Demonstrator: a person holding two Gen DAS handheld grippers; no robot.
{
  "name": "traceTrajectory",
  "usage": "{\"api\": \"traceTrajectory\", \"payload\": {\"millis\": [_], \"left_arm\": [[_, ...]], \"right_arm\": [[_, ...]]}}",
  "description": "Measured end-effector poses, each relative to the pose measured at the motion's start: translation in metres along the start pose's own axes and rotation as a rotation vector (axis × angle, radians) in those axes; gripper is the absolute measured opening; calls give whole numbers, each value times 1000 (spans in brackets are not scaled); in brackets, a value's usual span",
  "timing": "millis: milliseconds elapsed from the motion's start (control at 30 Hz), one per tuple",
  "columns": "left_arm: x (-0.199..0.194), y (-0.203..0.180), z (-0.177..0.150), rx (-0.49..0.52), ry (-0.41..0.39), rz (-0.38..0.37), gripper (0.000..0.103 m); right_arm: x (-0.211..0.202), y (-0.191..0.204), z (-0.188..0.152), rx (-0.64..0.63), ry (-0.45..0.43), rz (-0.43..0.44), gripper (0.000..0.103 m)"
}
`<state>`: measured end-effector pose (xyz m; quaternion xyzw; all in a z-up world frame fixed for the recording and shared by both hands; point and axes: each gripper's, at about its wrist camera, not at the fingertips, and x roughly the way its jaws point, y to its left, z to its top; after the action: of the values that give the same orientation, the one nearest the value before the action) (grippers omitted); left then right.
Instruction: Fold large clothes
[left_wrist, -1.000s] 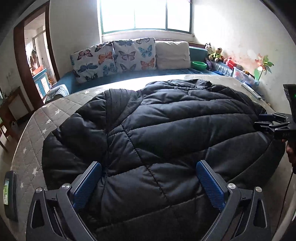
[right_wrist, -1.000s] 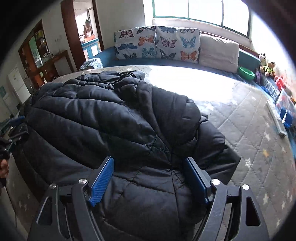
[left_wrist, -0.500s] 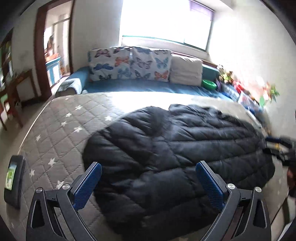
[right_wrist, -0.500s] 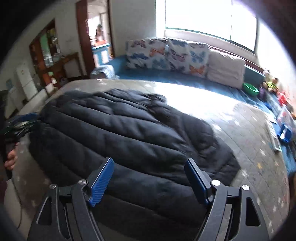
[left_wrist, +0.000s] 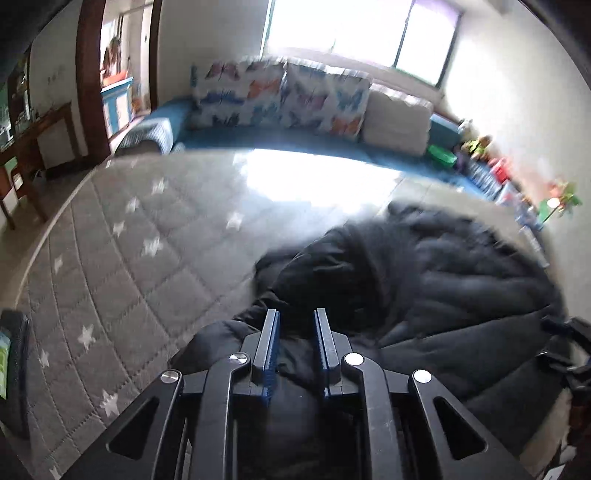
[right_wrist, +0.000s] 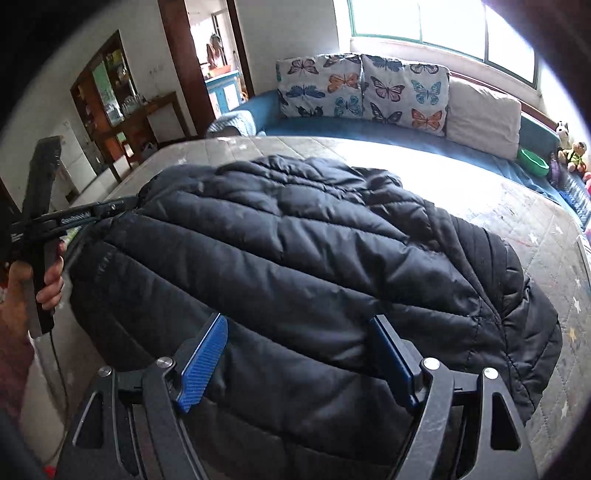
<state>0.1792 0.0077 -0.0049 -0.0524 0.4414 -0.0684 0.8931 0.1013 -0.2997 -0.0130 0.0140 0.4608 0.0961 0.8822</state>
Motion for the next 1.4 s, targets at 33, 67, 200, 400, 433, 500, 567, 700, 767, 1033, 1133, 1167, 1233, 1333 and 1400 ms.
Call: {"api": "traceTrajectory", "payload": {"millis": [33, 67, 200, 400, 433, 500, 567, 700, 767, 1033, 1133, 1167, 1233, 1333, 1400], "left_arm": [[1, 0, -2, 0, -7, 1, 21], [-1, -1, -4, -3, -20, 2, 21], [-21, -1, -7, -11, -30, -5, 23], [-67, -9, -30, 24, -90, 44, 86], [-77, -12, -37, 36, -113, 49, 87], [-91, -16, -48, 56, -127, 63, 88], [-100, -19, -55, 68, -135, 68, 91], [-117, -24, -72, 75, -164, 88, 103], [-125, -26, -77, 78, -178, 88, 103], [-135, -26, -101, 46, -175, 28, 103], [-139, -18, -106, 12, -179, -1, 103], [-141, -15, -108, 1, -186, 2, 103], [-143, -6, -110, -19, -191, 15, 103], [-138, 2, -111, -29, -145, 23, 103], [-134, 3, -110, -19, -115, 23, 103]], "right_arm": [[-1, 1, -2, -4, 0, 2, 89], [0, 1, -3, -12, 3, 2, 89], [-8, 5, -4, -15, 20, -16, 89], [-39, 6, -13, 14, -41, -21, 89], [-45, 5, -15, 18, -52, -30, 89], [-51, 3, -18, 18, -63, -36, 89], [-57, -2, -21, 29, -71, -44, 89], [-63, -9, -28, 67, -69, -28, 90], [-63, -11, -33, 76, -71, -29, 91], [-32, -4, -59, 36, -3, -93, 92], [-29, 5, -64, -23, 6, -136, 92], [-30, 8, -62, -33, 17, -156, 92], [-38, 15, -55, -30, 25, -158, 92], [-58, 34, -42, -60, -48, -94, 92], [-64, 52, -31, -96, -85, -53, 92]]}}
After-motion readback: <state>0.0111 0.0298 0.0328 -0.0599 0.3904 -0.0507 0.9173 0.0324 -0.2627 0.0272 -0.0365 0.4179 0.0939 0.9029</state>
